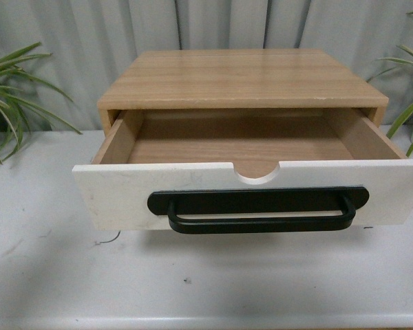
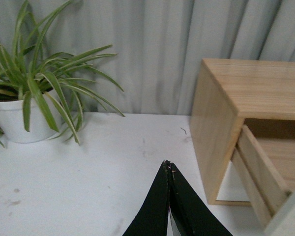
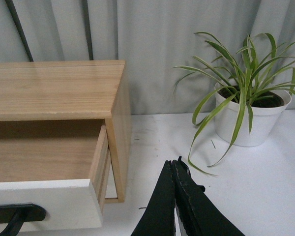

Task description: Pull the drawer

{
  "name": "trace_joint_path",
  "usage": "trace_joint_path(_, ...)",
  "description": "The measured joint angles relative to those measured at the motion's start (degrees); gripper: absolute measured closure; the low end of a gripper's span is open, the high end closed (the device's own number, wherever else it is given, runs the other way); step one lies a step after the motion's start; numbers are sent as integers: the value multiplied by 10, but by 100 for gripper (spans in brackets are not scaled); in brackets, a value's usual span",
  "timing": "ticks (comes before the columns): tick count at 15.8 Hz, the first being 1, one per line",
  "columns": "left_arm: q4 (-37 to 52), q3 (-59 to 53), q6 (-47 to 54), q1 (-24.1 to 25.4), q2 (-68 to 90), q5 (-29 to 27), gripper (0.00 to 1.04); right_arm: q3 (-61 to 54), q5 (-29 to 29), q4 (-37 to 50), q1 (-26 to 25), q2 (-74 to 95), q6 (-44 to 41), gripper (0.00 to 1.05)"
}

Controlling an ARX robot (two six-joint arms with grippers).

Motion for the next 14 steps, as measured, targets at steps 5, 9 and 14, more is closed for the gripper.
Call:
trace_joint_path(5,-40,-31,0,-14,-79,-10,103,-32,0,-44,0,-78,0,103)
trace_joint_path(9,-70,-55,1,-15,-126,-10,103,-51,0,-89,0,-144,0,103)
trace_joint_path(14,-159,-55,0,-15,-223,-10,103,-72,0,-126,0,-213,0,103)
